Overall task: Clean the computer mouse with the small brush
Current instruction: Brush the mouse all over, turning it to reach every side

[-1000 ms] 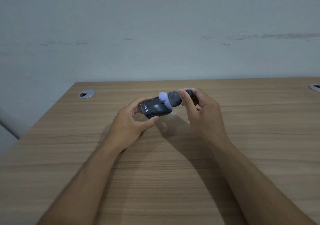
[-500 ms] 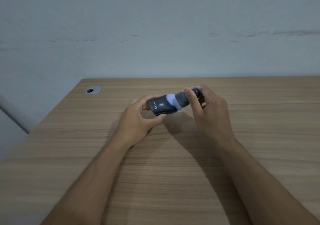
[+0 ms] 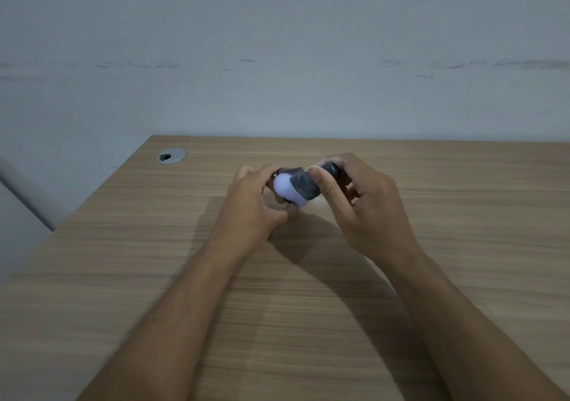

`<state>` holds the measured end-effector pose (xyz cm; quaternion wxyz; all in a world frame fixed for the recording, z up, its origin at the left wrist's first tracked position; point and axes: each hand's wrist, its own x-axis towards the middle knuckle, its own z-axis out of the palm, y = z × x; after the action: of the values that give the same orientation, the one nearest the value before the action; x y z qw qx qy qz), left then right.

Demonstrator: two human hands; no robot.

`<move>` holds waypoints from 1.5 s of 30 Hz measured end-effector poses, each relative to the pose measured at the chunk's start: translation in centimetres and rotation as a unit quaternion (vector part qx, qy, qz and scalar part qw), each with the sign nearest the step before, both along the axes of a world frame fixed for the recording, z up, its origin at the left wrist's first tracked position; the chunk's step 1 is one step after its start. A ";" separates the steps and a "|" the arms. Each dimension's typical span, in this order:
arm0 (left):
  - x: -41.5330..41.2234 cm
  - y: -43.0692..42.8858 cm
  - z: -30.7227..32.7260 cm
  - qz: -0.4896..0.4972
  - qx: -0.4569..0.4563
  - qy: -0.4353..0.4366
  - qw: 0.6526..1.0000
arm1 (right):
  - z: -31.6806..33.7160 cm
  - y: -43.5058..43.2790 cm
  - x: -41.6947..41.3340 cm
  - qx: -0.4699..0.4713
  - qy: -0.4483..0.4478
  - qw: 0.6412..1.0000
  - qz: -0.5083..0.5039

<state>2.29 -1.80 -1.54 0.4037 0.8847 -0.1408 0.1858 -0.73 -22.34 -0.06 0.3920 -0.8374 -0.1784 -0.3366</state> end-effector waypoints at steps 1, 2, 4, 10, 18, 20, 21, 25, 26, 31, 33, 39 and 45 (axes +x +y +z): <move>0.1 0.0 0.0 0.000 -0.004 0.000 1.000 | 0.0 -0.1 0.1 -0.004 -0.003 1.000 -0.012; 0.1 0.1 0.0 -0.002 -0.005 -0.008 1.000 | 0.0 -0.2 0.2 0.005 -0.006 0.999 -0.032; 0.2 0.0 -0.1 -0.012 -0.008 -0.028 1.000 | 0.0 -0.2 0.3 0.036 -0.012 0.997 -0.062; 0.5 0.0 -0.1 -0.019 0.010 -0.046 0.999 | 0.5 -0.7 -0.1 -0.014 -0.024 0.999 -0.020; 0.9 0.1 -0.3 -0.027 0.036 -0.089 0.995 | 0.5 -0.7 -0.1 -0.046 -0.031 0.998 -0.006; 1.2 0.3 -0.5 -0.017 0.026 -0.087 0.996 | 0.5 -1.0 0.2 -0.035 -0.030 0.999 -0.028; 1.3 0.4 -0.5 -0.010 0.023 -0.081 0.996 | 0.4 -1.0 0.2 -0.025 -0.033 0.998 -0.039; 1.1 0.2 -0.4 -0.006 0.024 -0.072 0.997 | 0.3 -0.2 -0.1 -0.051 -0.035 0.998 -0.009; 1.0 0.2 -0.3 -0.004 0.018 -0.057 0.998 | 0.3 -0.2 -0.1 -0.059 -0.031 0.998 -0.001; 0.7 0.3 -0.5 0.007 -0.054 -0.018 0.998 | -0.4 -0.4 0.4 -0.018 -0.014 0.997 -0.068; 0.6 0.4 -0.5 0.004 -0.080 -0.006 0.997 | -0.4 -0.1 0.2 0.016 0.009 0.998 -0.066; 0.6 0.5 -0.3 0.006 -0.126 0.017 0.992 | -0.8 -0.6 0.5 0.031 0.050 0.997 -0.056; 0.7 0.6 -0.3 -0.014 -0.141 0.017 0.990 | -0.4 0.2 -0.3 0.104 0.054 0.993 -0.008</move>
<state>2.96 -1.19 -1.82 0.5293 0.8200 -0.1190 0.1825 -1.01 -22.16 -0.42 0.4831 -0.8103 -0.1143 -0.3113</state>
